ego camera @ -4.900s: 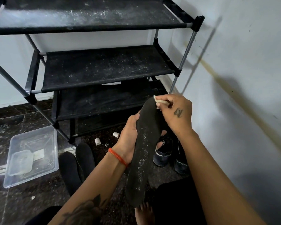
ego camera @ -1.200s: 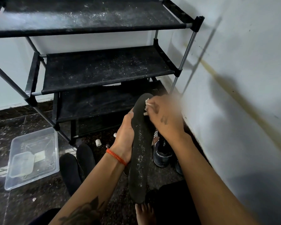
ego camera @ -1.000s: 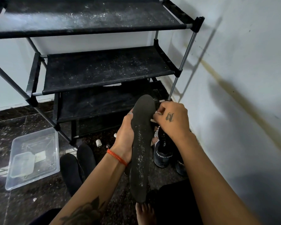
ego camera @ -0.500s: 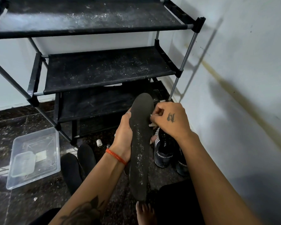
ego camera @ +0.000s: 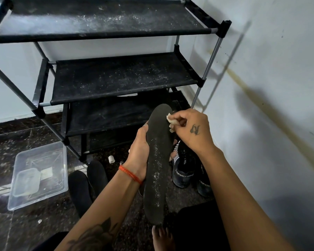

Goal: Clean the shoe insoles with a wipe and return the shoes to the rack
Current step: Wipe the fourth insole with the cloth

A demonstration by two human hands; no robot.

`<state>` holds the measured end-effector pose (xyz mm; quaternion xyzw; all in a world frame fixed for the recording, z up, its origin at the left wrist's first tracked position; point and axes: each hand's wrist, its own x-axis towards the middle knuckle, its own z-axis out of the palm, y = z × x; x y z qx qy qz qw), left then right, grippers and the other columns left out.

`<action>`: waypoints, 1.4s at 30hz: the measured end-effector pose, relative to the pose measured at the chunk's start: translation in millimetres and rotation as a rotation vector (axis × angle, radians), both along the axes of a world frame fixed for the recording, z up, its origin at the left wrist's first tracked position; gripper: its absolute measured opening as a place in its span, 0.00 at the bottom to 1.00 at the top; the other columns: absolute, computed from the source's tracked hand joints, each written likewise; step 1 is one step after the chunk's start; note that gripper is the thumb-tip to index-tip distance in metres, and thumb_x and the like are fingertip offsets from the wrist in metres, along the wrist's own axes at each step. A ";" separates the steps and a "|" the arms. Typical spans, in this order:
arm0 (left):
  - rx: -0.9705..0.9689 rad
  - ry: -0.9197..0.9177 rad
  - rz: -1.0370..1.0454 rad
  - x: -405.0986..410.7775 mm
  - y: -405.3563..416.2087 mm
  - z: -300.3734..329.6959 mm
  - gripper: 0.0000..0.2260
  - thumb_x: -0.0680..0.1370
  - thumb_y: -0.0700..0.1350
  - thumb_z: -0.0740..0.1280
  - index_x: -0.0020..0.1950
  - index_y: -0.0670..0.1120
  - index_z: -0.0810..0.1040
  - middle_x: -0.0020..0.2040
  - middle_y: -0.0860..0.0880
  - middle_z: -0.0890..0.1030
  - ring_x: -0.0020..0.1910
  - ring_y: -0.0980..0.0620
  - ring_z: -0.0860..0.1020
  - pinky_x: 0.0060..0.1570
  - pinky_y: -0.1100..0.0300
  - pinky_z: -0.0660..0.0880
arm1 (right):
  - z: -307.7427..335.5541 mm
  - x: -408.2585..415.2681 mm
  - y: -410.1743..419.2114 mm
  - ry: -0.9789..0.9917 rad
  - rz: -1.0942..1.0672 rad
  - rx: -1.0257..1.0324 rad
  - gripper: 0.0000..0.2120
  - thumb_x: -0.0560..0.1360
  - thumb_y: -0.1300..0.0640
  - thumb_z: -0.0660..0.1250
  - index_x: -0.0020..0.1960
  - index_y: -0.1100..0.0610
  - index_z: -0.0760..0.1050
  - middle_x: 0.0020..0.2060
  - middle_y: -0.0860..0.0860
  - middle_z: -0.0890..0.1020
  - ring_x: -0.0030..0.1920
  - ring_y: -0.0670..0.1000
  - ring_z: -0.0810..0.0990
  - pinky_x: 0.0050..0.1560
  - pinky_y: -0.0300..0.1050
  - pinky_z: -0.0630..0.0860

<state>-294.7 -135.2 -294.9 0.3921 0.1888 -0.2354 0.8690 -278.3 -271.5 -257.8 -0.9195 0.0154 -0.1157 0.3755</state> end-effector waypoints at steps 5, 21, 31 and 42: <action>-0.012 -0.006 -0.020 1.6 2.2 3.0 0.20 0.80 0.55 0.55 0.66 0.46 0.74 0.54 0.39 0.80 0.43 0.40 0.79 0.40 0.47 0.79 | 20.7 -10.0 0.3 0.279 0.102 0.303 0.09 0.65 0.70 0.70 0.39 0.58 0.84 0.28 0.46 0.82 0.27 0.42 0.80 0.30 0.28 0.73; 0.043 -0.019 -0.029 1.5 -0.5 -3.3 0.17 0.80 0.55 0.57 0.61 0.49 0.78 0.57 0.43 0.81 0.57 0.40 0.78 0.63 0.37 0.69 | 7.1 -2.5 -0.9 0.071 0.059 0.209 0.13 0.67 0.69 0.71 0.46 0.53 0.83 0.37 0.45 0.81 0.34 0.36 0.77 0.37 0.27 0.74; 0.036 0.010 -0.030 5.6 3.7 -1.6 0.22 0.79 0.57 0.56 0.67 0.46 0.74 0.60 0.39 0.79 0.57 0.37 0.78 0.53 0.41 0.75 | 28.0 -10.1 -7.3 0.195 0.141 0.491 0.13 0.66 0.71 0.72 0.42 0.54 0.82 0.32 0.46 0.83 0.34 0.42 0.81 0.41 0.35 0.77; 0.008 0.016 -0.024 3.5 0.2 -5.6 0.15 0.79 0.55 0.59 0.51 0.52 0.83 0.60 0.39 0.80 0.62 0.34 0.75 0.64 0.35 0.67 | 7.6 -1.5 -2.6 0.059 -0.057 0.195 0.13 0.69 0.65 0.72 0.52 0.55 0.82 0.42 0.47 0.81 0.38 0.38 0.77 0.42 0.22 0.71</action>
